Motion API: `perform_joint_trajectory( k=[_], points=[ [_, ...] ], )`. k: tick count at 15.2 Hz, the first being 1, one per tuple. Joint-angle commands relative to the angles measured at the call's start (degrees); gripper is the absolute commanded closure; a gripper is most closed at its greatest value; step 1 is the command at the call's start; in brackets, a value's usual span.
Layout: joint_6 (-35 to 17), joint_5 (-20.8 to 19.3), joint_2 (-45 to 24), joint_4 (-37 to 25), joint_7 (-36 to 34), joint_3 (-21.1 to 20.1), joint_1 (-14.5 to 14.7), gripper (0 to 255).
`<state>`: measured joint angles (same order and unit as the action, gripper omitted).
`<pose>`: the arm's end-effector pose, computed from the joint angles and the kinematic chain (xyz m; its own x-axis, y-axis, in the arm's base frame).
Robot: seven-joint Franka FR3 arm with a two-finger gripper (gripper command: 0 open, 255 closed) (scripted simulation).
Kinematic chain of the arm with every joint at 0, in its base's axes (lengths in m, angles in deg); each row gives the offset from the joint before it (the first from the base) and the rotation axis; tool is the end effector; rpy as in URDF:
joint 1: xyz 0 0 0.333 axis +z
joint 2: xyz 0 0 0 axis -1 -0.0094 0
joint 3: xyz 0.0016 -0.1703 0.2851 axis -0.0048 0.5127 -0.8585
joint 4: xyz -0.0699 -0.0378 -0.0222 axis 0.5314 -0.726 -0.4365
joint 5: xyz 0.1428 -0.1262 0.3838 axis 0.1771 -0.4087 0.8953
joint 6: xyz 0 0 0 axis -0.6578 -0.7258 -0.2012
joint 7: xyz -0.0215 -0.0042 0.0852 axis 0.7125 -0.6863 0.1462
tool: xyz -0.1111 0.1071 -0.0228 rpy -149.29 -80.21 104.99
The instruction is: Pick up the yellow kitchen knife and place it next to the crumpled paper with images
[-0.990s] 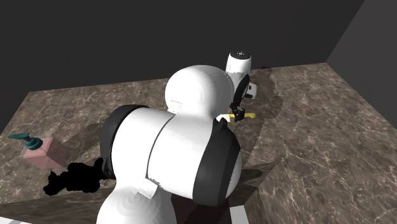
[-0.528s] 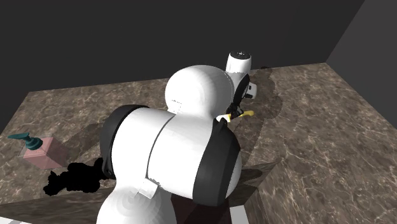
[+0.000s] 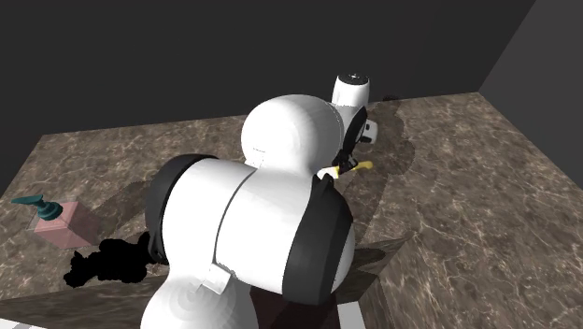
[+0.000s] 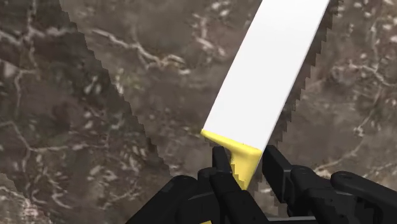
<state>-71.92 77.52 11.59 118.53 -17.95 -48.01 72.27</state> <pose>0.6003 -0.3047 0.2914 0.4469 -0.8923 0.0636 -0.8933 -0.4489 -0.0219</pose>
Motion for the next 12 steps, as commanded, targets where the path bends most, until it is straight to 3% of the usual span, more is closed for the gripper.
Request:
perform_joint_trajectory(
  k=[1, 12],
  points=[
    [1.2, -0.2, 0.7, -0.5, -0.1, 0.1, 0.0, 255],
    [8.6, -1.0, 4.1, -4.5, -0.5, 0.4, 0.3, 255]
  ],
)
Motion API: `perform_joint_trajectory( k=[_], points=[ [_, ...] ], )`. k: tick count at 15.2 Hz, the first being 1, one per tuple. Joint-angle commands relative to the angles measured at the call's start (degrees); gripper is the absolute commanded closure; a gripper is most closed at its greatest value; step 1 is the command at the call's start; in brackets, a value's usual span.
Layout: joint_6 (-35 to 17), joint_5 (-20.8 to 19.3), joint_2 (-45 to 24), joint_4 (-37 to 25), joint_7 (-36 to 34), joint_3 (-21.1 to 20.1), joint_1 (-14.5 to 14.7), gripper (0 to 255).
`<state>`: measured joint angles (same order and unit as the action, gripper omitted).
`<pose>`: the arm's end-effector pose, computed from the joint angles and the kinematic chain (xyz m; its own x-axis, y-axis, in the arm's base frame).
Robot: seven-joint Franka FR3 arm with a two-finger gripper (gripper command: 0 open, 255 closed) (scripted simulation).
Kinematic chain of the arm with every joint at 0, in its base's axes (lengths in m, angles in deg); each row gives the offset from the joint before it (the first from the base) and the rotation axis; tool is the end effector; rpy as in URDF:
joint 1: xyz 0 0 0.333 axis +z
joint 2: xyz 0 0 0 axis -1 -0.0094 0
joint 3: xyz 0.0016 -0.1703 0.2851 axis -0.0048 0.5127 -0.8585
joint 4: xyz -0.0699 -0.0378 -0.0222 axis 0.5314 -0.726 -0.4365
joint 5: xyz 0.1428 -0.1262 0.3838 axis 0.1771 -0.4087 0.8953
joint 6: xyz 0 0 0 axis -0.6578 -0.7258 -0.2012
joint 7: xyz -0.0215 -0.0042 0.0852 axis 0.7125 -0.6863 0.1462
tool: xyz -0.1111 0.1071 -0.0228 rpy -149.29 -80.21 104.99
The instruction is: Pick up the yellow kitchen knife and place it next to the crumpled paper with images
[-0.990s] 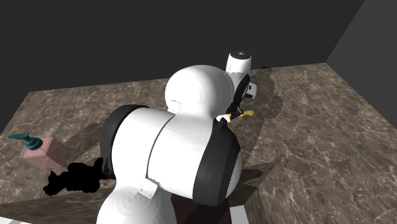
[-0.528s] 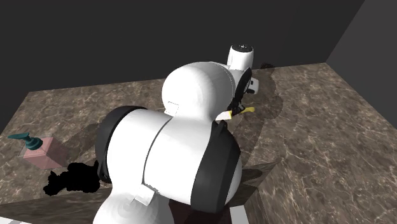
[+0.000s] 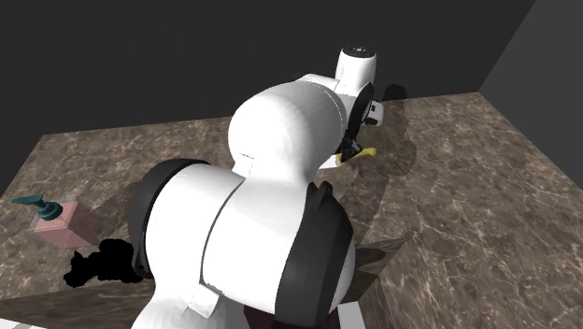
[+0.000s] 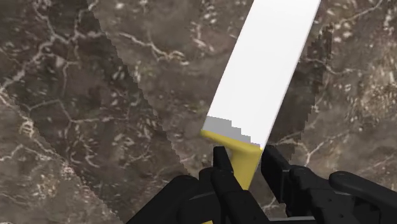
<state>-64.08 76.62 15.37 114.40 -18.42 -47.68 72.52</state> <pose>0.6020 -0.3052 0.3579 0.4472 -0.8922 0.0637 -0.8931 -0.4493 -0.0221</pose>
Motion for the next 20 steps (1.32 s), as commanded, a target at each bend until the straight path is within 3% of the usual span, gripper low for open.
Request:
perform_joint_trajectory(
  k=[1, 20],
  points=[
    [1.5, -0.1, 0.6, -0.9, -0.1, 0.0, 0.0, 255],
    [15.3, -0.7, 3.0, -12.3, -0.3, 0.3, 0.0, 255]
  ],
)
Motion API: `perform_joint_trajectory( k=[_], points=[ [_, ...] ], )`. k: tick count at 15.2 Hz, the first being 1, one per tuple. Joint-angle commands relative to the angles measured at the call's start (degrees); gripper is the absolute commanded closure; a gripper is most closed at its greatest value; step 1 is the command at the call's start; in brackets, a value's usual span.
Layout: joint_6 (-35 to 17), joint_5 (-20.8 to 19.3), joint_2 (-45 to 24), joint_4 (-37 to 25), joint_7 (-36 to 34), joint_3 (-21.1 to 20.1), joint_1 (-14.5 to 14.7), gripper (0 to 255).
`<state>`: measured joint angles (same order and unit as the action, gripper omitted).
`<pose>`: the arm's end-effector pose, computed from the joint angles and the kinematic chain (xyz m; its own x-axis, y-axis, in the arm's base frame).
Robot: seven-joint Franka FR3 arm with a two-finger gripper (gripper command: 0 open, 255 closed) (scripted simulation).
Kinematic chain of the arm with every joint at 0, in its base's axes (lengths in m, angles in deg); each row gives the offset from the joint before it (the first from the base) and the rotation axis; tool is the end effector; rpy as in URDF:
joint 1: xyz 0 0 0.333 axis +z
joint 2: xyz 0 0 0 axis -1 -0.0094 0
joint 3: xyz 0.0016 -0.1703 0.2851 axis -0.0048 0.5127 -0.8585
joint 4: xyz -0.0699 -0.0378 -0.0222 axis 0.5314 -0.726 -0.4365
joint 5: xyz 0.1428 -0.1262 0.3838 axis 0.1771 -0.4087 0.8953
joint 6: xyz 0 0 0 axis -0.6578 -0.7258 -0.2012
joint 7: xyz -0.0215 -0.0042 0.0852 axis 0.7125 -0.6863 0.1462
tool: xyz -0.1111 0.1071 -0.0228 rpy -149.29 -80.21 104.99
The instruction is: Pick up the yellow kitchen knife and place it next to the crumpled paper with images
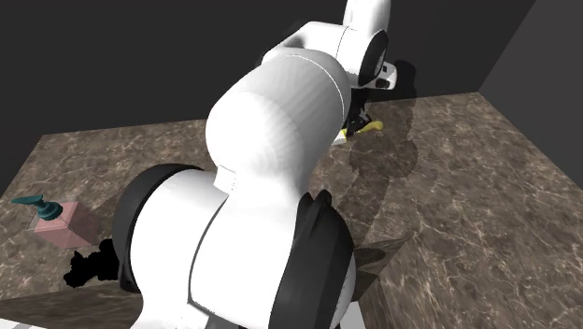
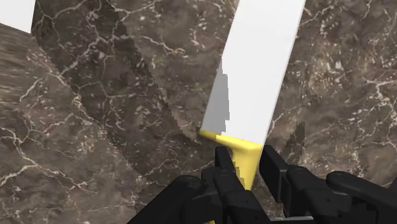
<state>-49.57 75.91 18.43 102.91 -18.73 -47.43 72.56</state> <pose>0.6038 -0.3059 0.4730 0.4470 -0.8923 0.0634 -0.8932 -0.4491 -0.0220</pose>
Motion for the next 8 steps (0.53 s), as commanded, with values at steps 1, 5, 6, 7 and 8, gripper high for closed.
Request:
perform_joint_trajectory(
  k=[1, 5, 6, 7, 8],
  points=[
    [1.6, 0.0, 0.0, -1.5, 0.0, 0.0, 0.0, 255],
    [4.7, 0.0, -0.1, -4.8, 0.1, 0.1, -0.1, 255],
    [5.5, 0.0, -0.2, -5.7, 0.1, 0.1, -0.1, 255],
    [6.3, 0.1, -0.3, -6.6, 0.1, 0.1, -0.2, 255],
    [7.1, 0.1, -0.4, -7.5, 0.1, 0.1, -0.2, 255]
  ],
)
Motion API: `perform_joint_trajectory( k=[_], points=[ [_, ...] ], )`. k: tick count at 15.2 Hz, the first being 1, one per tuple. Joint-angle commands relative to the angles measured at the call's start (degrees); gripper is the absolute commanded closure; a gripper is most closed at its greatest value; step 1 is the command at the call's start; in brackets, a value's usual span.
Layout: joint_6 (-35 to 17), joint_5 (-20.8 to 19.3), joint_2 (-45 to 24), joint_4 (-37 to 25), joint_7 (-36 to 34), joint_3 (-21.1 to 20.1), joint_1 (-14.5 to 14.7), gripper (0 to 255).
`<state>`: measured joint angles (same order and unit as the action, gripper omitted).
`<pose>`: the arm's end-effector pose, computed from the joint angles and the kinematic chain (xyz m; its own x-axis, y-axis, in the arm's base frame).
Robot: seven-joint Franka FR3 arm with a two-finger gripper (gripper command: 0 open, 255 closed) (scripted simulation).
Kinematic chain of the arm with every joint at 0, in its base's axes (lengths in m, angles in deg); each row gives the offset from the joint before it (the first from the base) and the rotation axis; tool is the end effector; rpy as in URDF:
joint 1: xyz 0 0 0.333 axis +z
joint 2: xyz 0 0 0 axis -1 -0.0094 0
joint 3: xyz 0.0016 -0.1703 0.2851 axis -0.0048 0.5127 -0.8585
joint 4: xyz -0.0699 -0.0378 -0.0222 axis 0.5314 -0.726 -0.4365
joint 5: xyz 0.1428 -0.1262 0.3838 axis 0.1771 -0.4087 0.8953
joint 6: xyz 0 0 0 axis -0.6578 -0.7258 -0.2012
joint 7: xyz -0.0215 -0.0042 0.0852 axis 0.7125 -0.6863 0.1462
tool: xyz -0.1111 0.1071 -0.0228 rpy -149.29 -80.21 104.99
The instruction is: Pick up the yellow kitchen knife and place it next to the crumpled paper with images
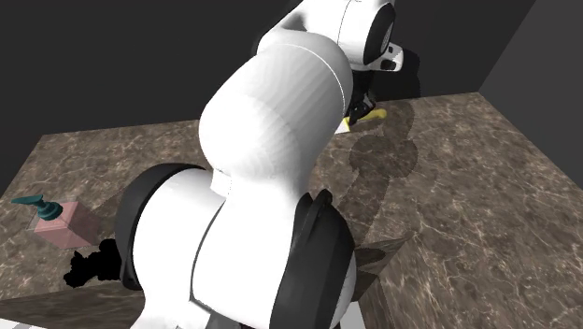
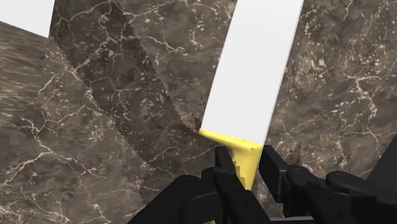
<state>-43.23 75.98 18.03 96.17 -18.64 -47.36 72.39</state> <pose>0.6051 -0.3065 0.5194 0.4470 -0.8923 0.0635 -0.8932 -0.4491 -0.0221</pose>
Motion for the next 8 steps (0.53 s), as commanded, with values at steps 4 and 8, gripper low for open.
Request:
perform_joint_trajectory(
  k=[4, 8],
  points=[
    [0.3, -1.0, 3.8, 3.5, -2.1, -0.7, 1.5, 255],
    [-1.6, -2.6, 10.9, 12.5, -6.8, -2.5, 4.2, 255]
  ],
)
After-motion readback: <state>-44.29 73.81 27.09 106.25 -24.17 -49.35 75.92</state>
